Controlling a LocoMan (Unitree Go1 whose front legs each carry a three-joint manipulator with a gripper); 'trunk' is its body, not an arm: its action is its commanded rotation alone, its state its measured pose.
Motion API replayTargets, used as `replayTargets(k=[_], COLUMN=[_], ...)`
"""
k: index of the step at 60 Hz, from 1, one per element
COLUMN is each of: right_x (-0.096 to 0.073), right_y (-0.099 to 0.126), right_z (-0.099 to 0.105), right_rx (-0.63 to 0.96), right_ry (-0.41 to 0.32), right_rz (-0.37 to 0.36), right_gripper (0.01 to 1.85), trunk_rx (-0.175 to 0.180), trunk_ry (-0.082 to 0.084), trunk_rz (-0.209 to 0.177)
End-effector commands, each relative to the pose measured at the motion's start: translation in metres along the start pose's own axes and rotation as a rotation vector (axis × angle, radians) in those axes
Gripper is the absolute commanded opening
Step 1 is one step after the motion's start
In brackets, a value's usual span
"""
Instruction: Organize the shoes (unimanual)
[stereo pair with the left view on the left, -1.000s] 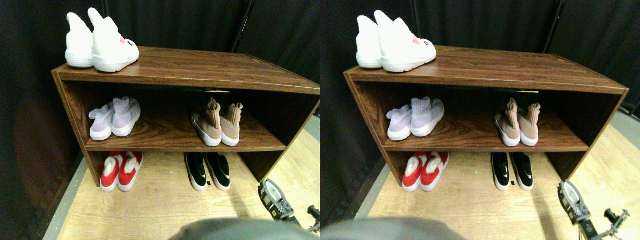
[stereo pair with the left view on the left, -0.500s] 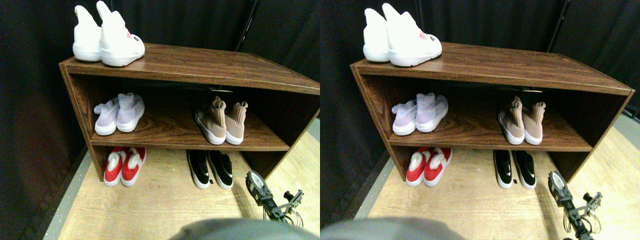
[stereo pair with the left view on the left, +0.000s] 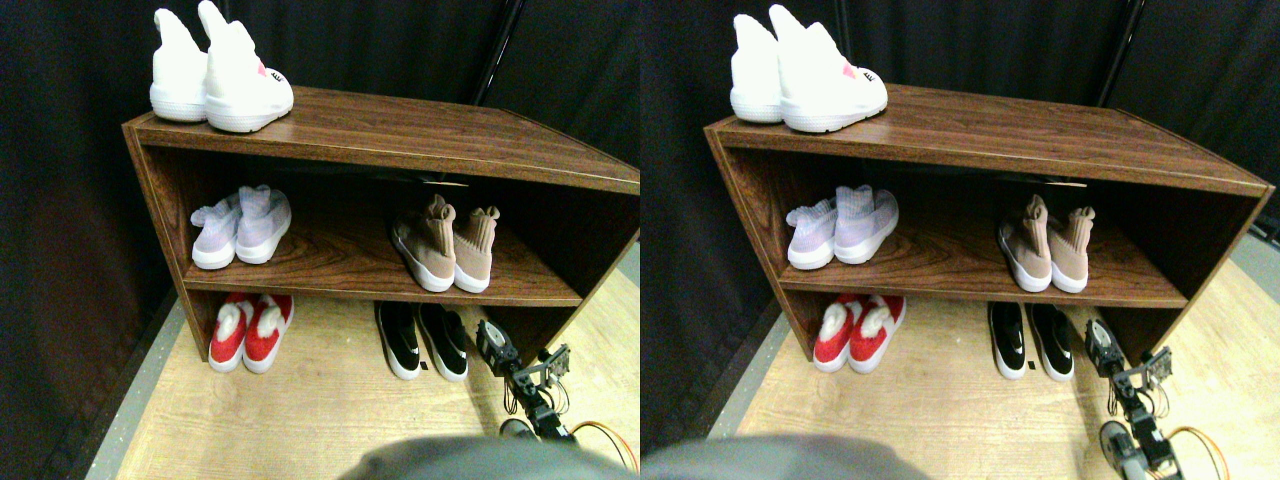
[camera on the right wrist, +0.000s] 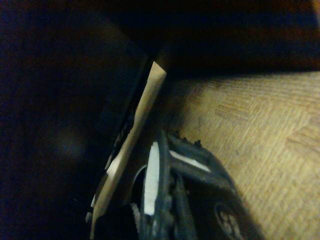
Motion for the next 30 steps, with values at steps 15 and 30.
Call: replayTargets(k=[15,30], right_x=[0.010,0.023], right_y=[-0.004,-0.017], right_z=[-0.014,-0.027], right_rx=[0.011,0.045], right_ry=[-0.009,-0.014], right_rz=[-0.020,-0.079], right_gripper=[0.06,0.06], trunk_rx=[-0.038,-0.044], trunk_ry=[0.012,0.008], trunk_rz=[0.030,0.045])
